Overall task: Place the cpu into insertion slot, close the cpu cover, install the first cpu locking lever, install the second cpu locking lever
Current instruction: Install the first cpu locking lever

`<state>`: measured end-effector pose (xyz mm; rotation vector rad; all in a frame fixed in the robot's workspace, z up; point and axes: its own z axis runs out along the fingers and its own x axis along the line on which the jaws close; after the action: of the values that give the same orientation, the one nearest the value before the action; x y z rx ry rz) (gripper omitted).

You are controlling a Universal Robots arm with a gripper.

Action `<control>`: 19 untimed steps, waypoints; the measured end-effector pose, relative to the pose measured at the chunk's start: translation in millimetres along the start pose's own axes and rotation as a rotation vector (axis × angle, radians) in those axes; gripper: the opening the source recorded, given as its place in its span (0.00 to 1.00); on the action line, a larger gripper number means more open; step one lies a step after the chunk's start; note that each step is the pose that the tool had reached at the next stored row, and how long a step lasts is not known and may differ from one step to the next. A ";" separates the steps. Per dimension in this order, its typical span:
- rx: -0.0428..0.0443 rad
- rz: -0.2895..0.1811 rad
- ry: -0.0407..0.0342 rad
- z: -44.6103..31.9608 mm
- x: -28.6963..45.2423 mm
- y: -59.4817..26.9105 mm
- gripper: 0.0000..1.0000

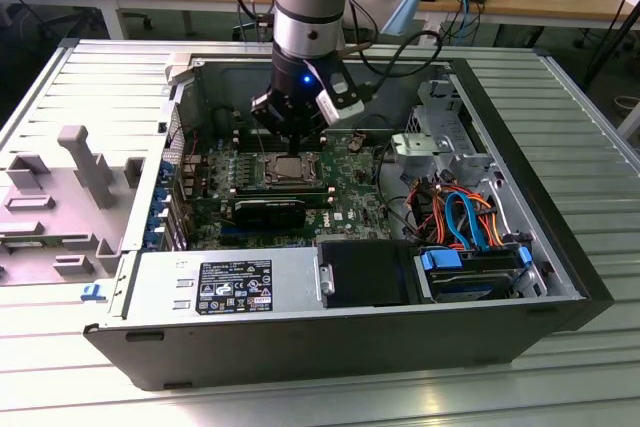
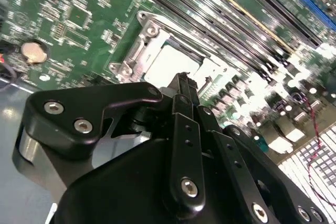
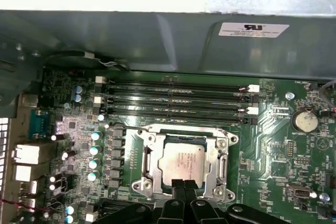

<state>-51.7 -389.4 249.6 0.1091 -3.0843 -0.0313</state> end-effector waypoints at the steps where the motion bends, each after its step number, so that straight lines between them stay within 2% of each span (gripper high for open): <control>1: 0.0011 0.000 -0.0181 0.2 0.0 0.0 0.11; 2: 0.0022 -0.001 -0.0323 0.3 0.0 0.0 0.11; 19: 0.0025 -0.001 -0.0324 -2.7 0.4 0.1 0.11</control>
<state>-51.9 -389.5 252.3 0.1107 -3.1168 -0.0295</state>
